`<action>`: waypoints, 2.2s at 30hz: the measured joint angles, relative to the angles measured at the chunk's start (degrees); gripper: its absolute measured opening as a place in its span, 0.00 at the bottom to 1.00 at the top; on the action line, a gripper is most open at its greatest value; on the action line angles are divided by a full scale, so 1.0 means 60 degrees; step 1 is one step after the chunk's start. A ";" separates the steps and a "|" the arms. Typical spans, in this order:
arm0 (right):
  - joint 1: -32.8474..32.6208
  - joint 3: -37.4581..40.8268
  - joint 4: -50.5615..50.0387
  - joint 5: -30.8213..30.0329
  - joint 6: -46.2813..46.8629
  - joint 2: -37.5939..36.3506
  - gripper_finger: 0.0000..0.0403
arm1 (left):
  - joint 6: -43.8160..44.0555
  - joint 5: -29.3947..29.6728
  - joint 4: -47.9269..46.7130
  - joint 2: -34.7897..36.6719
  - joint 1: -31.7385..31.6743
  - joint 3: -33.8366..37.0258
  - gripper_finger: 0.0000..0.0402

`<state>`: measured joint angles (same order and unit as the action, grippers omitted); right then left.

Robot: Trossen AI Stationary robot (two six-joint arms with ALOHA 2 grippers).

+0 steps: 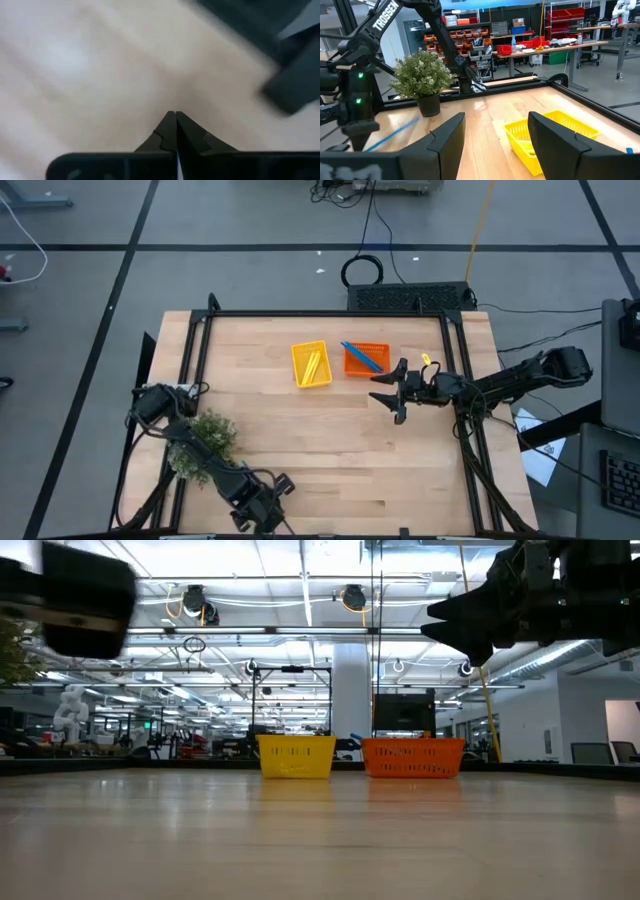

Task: Sort pens & pencils
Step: Put the blue pencil into the orange basket

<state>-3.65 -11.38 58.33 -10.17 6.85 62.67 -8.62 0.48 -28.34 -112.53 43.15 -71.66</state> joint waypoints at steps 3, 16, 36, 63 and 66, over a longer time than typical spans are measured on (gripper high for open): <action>-0.0001 0.0000 -0.0012 0.0000 0.0000 0.0004 0.51 | -0.0625 0.0463 -0.0045 0.0238 -0.0319 0.0036 0.00; 0.0000 0.0000 -0.0061 0.0004 0.0000 0.0000 0.51 | -0.1388 0.0958 0.0033 0.0940 -0.1858 0.0003 0.00; 0.0000 0.0000 -0.0069 0.0000 0.0000 0.0004 0.51 | 0.0283 -0.0347 0.0917 0.0095 -0.1937 -0.0008 0.44; 0.0002 0.0000 -0.0086 0.0000 0.0162 0.0004 0.51 | 0.1440 -0.0908 -0.0170 -0.0280 -0.2359 -0.0048 0.25; 0.0002 0.0000 -0.0135 0.0000 0.0171 0.0004 0.51 | 0.1493 -0.0873 -0.0257 -0.0280 -0.2288 -0.0048 0.23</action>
<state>-3.64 -11.38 57.52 -10.17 7.88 62.70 0.34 -4.76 -29.88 -114.21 29.42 -71.94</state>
